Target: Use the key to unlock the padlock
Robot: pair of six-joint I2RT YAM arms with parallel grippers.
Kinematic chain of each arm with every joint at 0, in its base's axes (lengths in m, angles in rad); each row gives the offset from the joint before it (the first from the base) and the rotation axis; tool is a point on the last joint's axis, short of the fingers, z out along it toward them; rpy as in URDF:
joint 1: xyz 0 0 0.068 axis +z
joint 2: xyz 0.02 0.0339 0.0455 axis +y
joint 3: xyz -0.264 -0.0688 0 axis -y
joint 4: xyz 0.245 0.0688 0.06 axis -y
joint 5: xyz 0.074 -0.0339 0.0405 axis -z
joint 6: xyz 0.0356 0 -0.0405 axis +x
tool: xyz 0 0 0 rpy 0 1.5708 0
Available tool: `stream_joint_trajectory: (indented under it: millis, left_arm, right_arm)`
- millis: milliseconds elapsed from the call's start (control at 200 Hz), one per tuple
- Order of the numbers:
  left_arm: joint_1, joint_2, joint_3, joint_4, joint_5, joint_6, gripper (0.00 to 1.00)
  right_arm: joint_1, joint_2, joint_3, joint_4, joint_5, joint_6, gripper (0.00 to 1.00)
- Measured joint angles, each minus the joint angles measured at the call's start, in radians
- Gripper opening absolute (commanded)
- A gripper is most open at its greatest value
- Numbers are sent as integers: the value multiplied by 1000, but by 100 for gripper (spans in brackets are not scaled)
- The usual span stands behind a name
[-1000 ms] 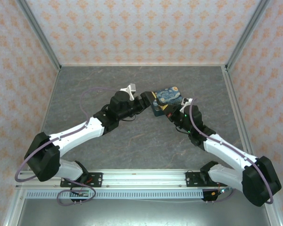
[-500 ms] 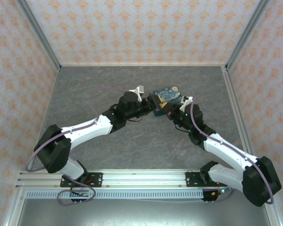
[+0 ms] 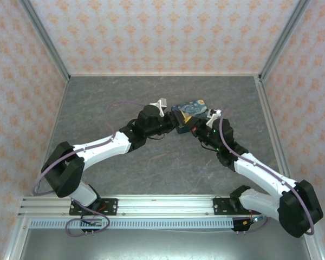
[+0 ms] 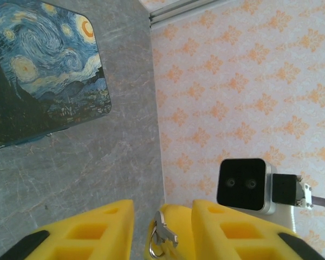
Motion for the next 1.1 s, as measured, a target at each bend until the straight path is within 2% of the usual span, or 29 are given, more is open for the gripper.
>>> stream_joint_trajectory:
  millis: [696, 766, 841, 971, 1101]
  left_arm:
    - [-7, 0, 13, -27, -7, 35, 0]
    - [-11, -1, 18, -34, -7, 46, 0]
    - [-14, -5, 26, -50, -8, 70, 0]
    - [-6, -14, 42, -110, -5, 143, 0]
    - [10, -37, 76, -195, 35, 261, 0]
  right_arm:
    - [0, -37, 0, -43, 8, -12, 1]
    - [0, -53, 0, -61, 10, -24, 7]
    - [0, -68, 0, -77, 8, -51, 24]
    - [0, -102, 3, -121, -19, -124, 47]
    - [-18, -143, 14, -167, -87, -218, 62]
